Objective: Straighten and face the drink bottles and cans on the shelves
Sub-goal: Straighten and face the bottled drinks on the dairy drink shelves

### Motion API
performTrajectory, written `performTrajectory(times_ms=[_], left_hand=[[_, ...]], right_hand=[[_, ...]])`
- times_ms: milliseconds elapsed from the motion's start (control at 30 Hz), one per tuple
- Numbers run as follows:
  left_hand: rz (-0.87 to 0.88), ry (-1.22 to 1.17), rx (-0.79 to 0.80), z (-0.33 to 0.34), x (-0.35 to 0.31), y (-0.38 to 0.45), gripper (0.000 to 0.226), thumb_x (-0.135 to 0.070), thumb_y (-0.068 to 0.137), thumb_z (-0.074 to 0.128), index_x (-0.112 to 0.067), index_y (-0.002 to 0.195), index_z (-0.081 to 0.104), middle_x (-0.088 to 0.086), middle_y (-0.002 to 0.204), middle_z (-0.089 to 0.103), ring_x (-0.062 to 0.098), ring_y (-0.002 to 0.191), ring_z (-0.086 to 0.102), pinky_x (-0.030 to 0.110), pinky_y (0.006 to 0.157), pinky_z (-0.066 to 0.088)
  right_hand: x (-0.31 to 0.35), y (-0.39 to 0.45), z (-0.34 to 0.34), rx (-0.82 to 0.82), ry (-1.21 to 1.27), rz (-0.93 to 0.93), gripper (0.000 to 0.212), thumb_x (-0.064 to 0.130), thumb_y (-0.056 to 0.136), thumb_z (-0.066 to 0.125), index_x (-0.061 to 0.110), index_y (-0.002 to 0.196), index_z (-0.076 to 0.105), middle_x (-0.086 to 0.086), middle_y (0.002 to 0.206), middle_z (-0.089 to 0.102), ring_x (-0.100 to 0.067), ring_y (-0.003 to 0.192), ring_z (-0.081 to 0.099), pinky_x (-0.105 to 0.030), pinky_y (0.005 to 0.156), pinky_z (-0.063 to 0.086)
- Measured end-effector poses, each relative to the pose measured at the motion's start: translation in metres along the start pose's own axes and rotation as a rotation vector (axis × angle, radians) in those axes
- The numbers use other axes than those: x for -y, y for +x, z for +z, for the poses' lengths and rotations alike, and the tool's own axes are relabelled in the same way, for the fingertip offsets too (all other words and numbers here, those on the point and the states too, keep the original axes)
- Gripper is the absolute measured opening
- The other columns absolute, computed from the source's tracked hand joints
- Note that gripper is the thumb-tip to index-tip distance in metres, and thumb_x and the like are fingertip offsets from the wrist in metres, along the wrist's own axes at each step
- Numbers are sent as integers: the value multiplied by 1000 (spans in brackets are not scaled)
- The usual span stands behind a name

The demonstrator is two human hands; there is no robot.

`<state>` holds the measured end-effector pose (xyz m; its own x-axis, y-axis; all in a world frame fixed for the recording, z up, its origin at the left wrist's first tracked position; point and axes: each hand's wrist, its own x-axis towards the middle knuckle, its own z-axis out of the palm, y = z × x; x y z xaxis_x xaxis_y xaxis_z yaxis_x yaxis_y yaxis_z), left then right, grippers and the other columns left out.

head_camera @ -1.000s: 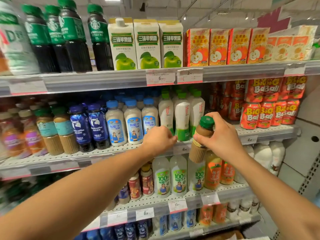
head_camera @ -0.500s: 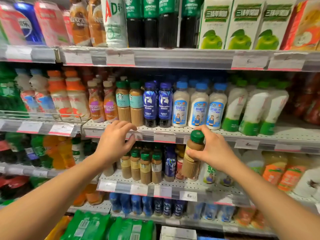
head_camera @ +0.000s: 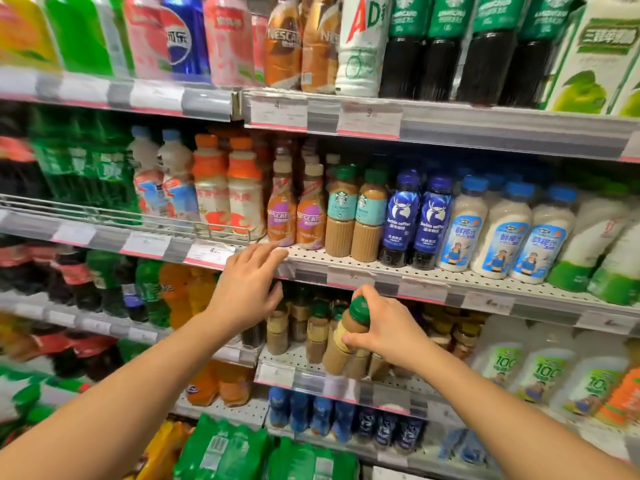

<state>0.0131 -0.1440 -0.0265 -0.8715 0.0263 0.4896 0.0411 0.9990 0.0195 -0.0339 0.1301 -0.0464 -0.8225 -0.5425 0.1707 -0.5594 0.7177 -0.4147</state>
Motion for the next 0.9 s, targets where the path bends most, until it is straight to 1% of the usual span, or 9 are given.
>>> performTrajectory(times_ms=[133, 233, 333, 400, 533, 633, 700, 767, 900], left_hand=[[16, 42, 54, 9, 20, 3, 63, -43, 91, 57, -27, 149, 39, -1, 153, 43, 26, 140, 39, 47, 112, 37], [40, 32, 25, 11, 27, 5, 62, -39, 87, 60, -25, 146, 45, 0, 149, 48, 28, 133, 45, 47, 106, 41], [55, 34, 31, 16, 31, 3, 65, -39, 85, 62, -24, 146, 45, 2, 148, 48, 30, 130, 46, 48, 104, 41], [66, 32, 22, 20, 33, 1, 67, -41, 84, 61, -23, 147, 44, 3, 148, 47, 30, 131, 45, 48, 104, 41], [84, -2, -4, 26, 37, -2, 66, -41, 85, 60, -24, 146, 44, 3, 148, 47, 29, 131, 45, 50, 104, 41], [88, -7, -9, 28, 39, 0, 66, -42, 85, 58, -24, 147, 44, 3, 149, 46, 29, 132, 45, 51, 104, 40], [93, -11, -15, 28, 39, 0, 66, -42, 85, 58, -24, 147, 44, 3, 149, 46, 29, 132, 45, 50, 105, 39], [96, -16, -20, 28, 39, 0, 66, -42, 84, 58, -23, 146, 44, 3, 149, 47, 29, 131, 45, 50, 104, 39], [98, -19, -22, 28, 39, 0, 67, -42, 84, 58, -23, 147, 44, 4, 149, 46, 29, 132, 44, 49, 104, 38]], right_hand=[[24, 29, 35, 25, -123, 20, 64, 61, 71, 77, 35, 113, 37, 3, 106, 65, -30, 92, 63, -41, 78, 51], [38, 51, 55, 28, -214, 49, 68, 65, 70, 74, 32, 117, 38, 1, 101, 64, -30, 90, 62, -41, 71, 52], [48, 68, 73, 41, -235, 68, 67, 60, 70, 77, 27, 117, 42, -1, 95, 55, -28, 87, 58, -40, 67, 51], [52, 75, 87, 39, -257, 68, 67, 56, 71, 76, 24, 120, 43, -6, 98, 57, -32, 92, 58, -41, 73, 52], [57, 88, 106, 10, -343, 89, 72, 50, 75, 78, 17, 131, 48, -12, 111, 62, -33, 108, 56, -43, 91, 46], [58, 98, 113, 33, -399, 116, 81, 46, 77, 77, 13, 142, 44, -15, 120, 62, -35, 116, 53, -42, 96, 42], [55, 106, 121, 58, -428, 120, 85, 48, 78, 73, 11, 146, 39, -15, 123, 64, -35, 122, 48, -43, 98, 40], [52, 114, 131, 60, -440, 126, 86, 52, 79, 70, 10, 146, 39, -14, 125, 66, -36, 127, 45, -45, 101, 38], [49, 126, 143, 67, -474, 124, 80, 55, 76, 72, 13, 138, 46, -13, 125, 66, -36, 132, 40, -47, 111, 32]])
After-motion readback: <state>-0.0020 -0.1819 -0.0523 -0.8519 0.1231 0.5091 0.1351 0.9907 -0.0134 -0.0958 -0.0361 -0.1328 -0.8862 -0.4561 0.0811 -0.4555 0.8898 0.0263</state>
